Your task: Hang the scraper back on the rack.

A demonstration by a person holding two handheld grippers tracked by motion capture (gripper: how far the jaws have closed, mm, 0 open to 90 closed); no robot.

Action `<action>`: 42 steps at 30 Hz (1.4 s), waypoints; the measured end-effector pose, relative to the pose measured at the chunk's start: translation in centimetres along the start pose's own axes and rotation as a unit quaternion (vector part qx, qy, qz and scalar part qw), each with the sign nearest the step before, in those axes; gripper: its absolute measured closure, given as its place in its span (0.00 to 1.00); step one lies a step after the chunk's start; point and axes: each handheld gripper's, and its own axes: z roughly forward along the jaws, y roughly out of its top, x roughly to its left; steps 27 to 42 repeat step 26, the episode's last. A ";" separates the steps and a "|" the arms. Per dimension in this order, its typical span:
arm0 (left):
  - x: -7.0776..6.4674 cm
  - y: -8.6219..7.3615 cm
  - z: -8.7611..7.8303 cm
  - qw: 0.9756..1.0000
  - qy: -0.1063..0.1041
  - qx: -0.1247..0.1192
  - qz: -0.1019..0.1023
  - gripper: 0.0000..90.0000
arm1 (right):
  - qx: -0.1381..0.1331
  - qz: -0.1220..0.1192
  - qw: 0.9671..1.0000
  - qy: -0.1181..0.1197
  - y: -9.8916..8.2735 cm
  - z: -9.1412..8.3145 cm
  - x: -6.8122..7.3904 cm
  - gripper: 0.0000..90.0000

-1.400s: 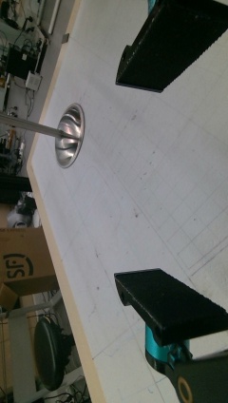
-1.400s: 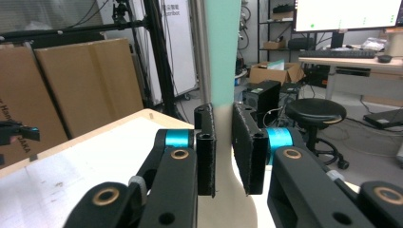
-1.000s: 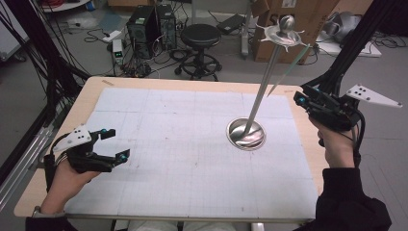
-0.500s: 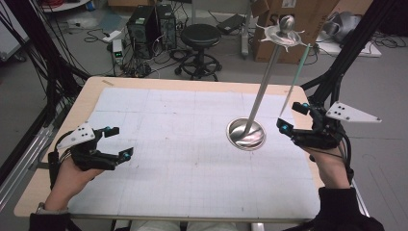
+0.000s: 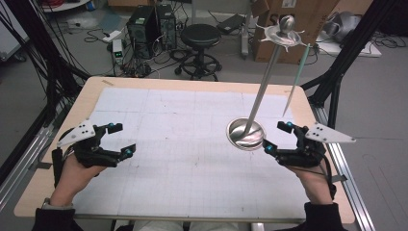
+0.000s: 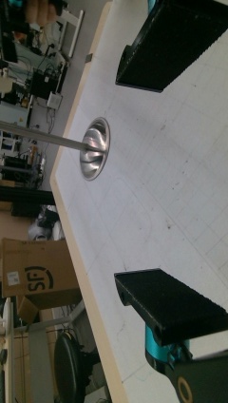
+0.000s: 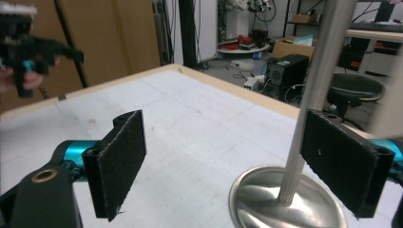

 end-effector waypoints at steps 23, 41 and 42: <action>1.6 -2.6 0.4 0.999 0.021 0.019 -0.016 0.08 | 0.019 0.040 0.998 -0.048 -7.8 2.2 -0.5 0.16; 2.1 -3.3 0.6 0.999 0.029 0.034 -0.024 0.08 | 0.036 0.043 0.997 -0.045 -8.8 2.7 -0.6 0.16; 2.1 -3.3 0.6 0.999 0.029 0.034 -0.024 0.08 | 0.036 0.043 0.997 -0.045 -8.8 2.7 -0.6 0.16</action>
